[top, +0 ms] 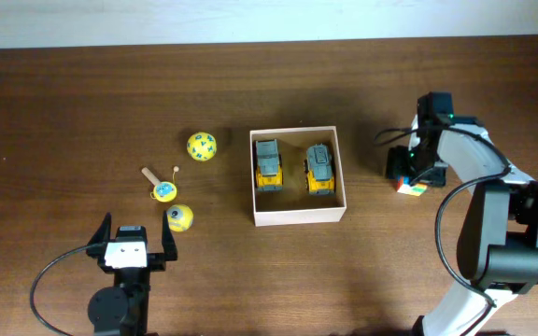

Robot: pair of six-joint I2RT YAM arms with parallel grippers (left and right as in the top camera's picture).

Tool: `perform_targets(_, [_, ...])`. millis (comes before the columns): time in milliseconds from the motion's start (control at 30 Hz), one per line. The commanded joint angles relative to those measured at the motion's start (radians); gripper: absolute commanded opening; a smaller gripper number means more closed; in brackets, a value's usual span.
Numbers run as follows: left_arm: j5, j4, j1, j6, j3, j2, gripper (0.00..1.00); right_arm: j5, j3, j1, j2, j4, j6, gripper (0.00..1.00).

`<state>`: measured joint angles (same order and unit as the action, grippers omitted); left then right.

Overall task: Pack container
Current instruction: 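Lower and close the right gripper on the cube, lift it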

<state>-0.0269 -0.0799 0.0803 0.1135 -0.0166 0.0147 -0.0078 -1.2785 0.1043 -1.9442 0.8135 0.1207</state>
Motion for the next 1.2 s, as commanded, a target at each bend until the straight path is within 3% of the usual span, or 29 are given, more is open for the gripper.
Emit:
perform_targets(0, [-0.01, 0.0, -0.004, 0.016, 0.008, -0.003, 0.99, -0.038, 0.029, 0.01, -0.009, -0.016, -0.012, 0.75])
perform_targets(400, [-0.01, 0.0, -0.004, 0.016, 0.008, -0.003, 0.99, -0.037, 0.029, 0.009, -0.009, -0.052, -0.013, 0.63])
perform_targets(667, [-0.01, 0.0, -0.004, 0.016, 0.008, -0.003, 0.99, -0.038, 0.029, 0.009, -0.009, -0.063, -0.013, 0.45])
perform_targets(1167, [-0.01, 0.0, -0.004, 0.016, 0.008, -0.003, 0.99, -0.098, -0.061, 0.008, 0.002, 0.03, -0.013, 0.44])
